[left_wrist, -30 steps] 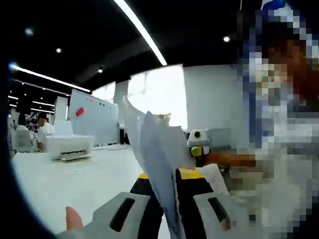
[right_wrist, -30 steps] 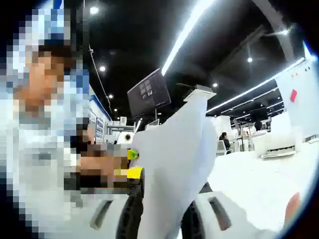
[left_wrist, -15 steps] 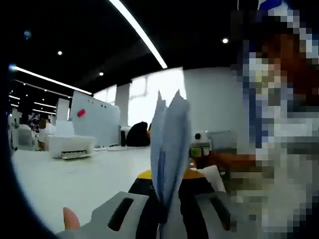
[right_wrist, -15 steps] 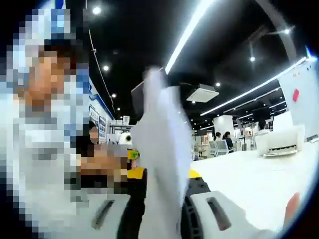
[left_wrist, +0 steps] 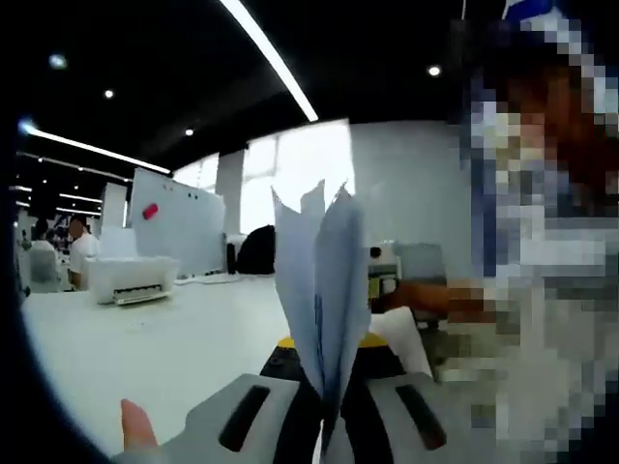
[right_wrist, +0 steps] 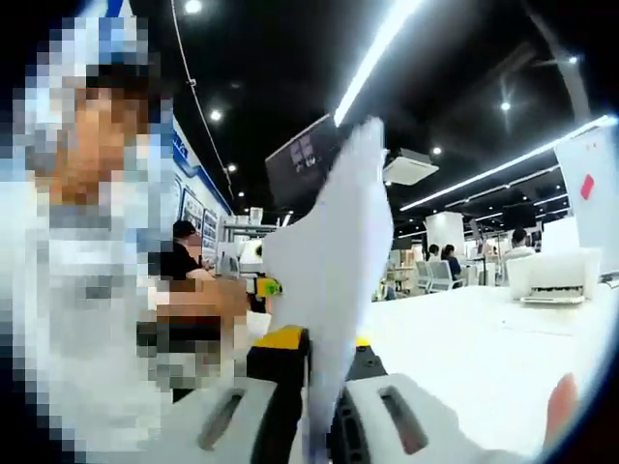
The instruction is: Organize the stack of printing papers by aligning and flattening the scattered papers on the table
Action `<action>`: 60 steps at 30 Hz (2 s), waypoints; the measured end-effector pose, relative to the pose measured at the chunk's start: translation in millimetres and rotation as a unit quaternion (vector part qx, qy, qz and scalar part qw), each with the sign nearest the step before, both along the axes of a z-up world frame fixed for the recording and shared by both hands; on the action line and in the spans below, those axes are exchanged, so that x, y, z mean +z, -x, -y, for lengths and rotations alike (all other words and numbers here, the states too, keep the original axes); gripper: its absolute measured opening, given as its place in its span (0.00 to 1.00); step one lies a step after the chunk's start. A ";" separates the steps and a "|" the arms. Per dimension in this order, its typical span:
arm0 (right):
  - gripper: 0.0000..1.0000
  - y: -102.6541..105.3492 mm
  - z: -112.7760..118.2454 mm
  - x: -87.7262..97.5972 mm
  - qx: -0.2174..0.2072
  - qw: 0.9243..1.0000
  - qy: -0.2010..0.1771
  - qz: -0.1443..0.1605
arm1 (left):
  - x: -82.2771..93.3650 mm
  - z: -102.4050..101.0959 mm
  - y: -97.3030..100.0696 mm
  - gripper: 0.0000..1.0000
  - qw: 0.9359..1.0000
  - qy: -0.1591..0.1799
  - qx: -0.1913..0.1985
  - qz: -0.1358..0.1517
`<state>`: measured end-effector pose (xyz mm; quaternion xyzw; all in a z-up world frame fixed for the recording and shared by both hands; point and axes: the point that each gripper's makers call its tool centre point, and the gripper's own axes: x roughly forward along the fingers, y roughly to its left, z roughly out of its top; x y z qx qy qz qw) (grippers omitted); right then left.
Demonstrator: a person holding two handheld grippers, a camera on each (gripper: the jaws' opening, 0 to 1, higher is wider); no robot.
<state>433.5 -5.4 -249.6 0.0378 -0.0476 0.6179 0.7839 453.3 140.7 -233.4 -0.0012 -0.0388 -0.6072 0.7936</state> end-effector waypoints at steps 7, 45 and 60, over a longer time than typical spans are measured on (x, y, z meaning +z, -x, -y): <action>0.09 -0.6 1.7 -3.3 0.009 1.000 0.014 -0.006 | -24.1 2.4 5.3 0.16 0.999 -0.037 -0.007 -0.015; 0.00 1.3 -0.3 -7.8 0.015 1.000 0.023 -0.003 | -34.9 -0.9 7.6 0.06 0.998 -0.041 -0.015 -0.037; 0.00 -13.4 1.0 -4.6 -0.014 0.998 0.018 -0.052 | -10.8 -8.8 -0.9 0.06 0.995 0.011 0.007 -0.101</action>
